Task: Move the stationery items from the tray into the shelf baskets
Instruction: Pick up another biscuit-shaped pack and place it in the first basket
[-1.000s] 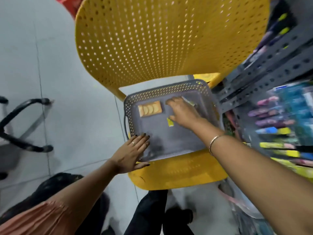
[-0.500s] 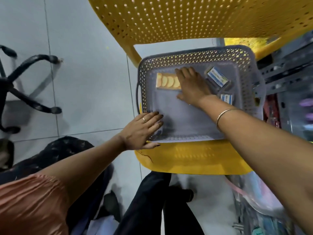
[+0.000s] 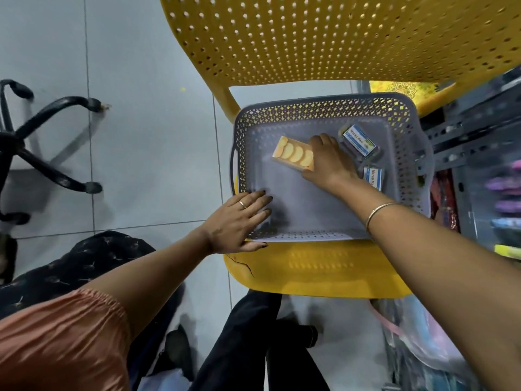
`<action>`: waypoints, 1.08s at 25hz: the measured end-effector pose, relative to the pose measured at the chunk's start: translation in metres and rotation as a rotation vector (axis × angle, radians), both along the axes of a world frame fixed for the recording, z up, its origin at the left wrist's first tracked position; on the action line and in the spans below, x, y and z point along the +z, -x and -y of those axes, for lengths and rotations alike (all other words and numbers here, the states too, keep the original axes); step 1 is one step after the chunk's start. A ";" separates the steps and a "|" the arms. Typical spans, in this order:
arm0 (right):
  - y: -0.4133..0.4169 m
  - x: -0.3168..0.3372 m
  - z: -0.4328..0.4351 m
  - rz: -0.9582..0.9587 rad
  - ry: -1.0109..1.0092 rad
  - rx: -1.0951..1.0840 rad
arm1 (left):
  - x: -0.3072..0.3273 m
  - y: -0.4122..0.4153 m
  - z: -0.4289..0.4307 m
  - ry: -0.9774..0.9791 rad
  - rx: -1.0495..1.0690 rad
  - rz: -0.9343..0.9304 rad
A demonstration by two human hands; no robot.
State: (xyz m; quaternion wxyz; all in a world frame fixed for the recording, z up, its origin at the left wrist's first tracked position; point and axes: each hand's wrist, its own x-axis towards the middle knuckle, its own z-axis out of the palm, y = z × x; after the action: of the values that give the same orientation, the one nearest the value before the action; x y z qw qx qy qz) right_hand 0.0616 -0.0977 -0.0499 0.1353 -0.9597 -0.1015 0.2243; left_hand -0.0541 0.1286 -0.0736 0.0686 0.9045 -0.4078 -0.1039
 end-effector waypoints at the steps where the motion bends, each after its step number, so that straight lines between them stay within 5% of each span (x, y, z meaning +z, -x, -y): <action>1: 0.002 0.002 0.005 -0.003 0.000 -0.019 | 0.001 0.000 0.001 0.003 0.000 0.002; 11: -0.002 0.127 0.054 0.229 -0.194 -0.216 | 0.045 -0.005 0.023 -0.119 0.021 -0.006; 22: 0.054 0.408 0.151 0.522 -0.217 -0.349 | 0.269 -0.108 0.222 0.323 -0.235 0.362; 27: 0.107 0.475 0.205 0.596 -0.117 -0.495 | 0.332 -0.115 0.296 0.353 -0.407 0.447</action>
State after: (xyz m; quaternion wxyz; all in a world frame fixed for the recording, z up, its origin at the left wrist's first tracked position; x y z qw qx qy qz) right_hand -0.0449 -0.3031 0.4252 0.2043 -0.9689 0.0859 -0.1099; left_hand 0.0609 -0.1674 0.2583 0.1109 0.7793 -0.5963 0.1576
